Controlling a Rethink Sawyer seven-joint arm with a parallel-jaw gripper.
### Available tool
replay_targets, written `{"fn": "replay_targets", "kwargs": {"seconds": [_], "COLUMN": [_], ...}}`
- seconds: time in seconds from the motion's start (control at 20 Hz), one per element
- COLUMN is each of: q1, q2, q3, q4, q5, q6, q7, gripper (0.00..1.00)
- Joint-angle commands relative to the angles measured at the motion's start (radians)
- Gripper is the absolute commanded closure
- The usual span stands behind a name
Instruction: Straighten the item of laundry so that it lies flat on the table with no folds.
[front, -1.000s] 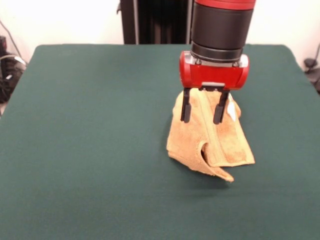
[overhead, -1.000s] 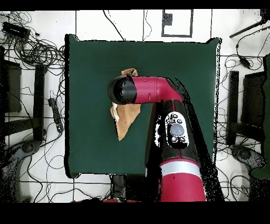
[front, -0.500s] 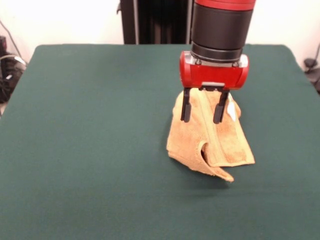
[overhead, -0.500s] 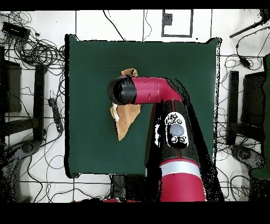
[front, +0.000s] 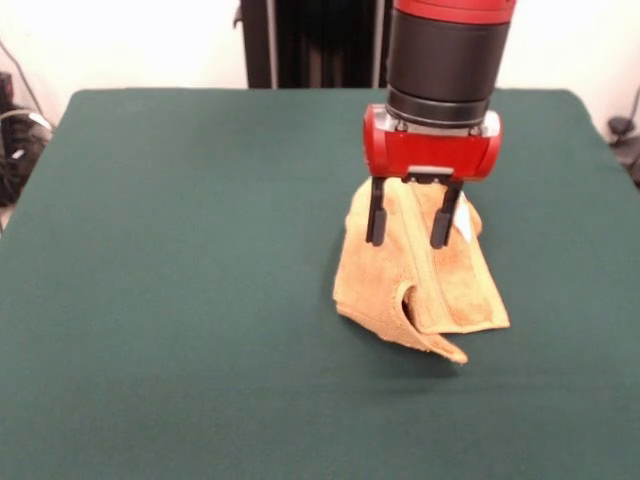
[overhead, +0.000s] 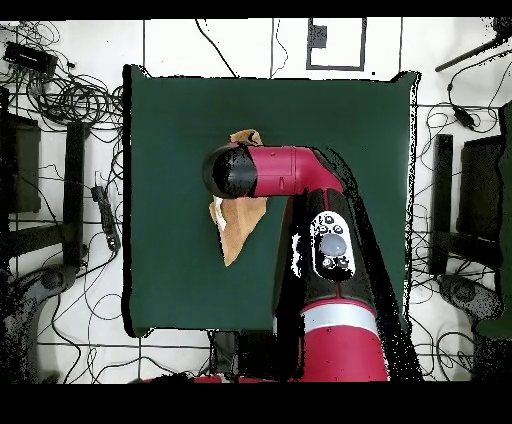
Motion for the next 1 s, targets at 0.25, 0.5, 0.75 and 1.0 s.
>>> {"fn": "replay_targets", "kwargs": {"seconds": [0.25, 0.5, 0.75, 1.0], "q1": [0.042, 0.046, 0.045, 0.035], "q2": [0.081, 0.092, 0.114, 0.128], "q3": [0.065, 0.061, 0.066, 0.083], "q4": [-0.04, -0.076, -0.12, -0.145], "q5": [0.043, 0.046, 0.045, 0.043], "q6": [0.131, 0.165, 0.189, 0.21], "q7": [0.09, 0.083, 0.071, 0.046], "gripper": [0.0, 0.0, 0.0, 0.0]}}
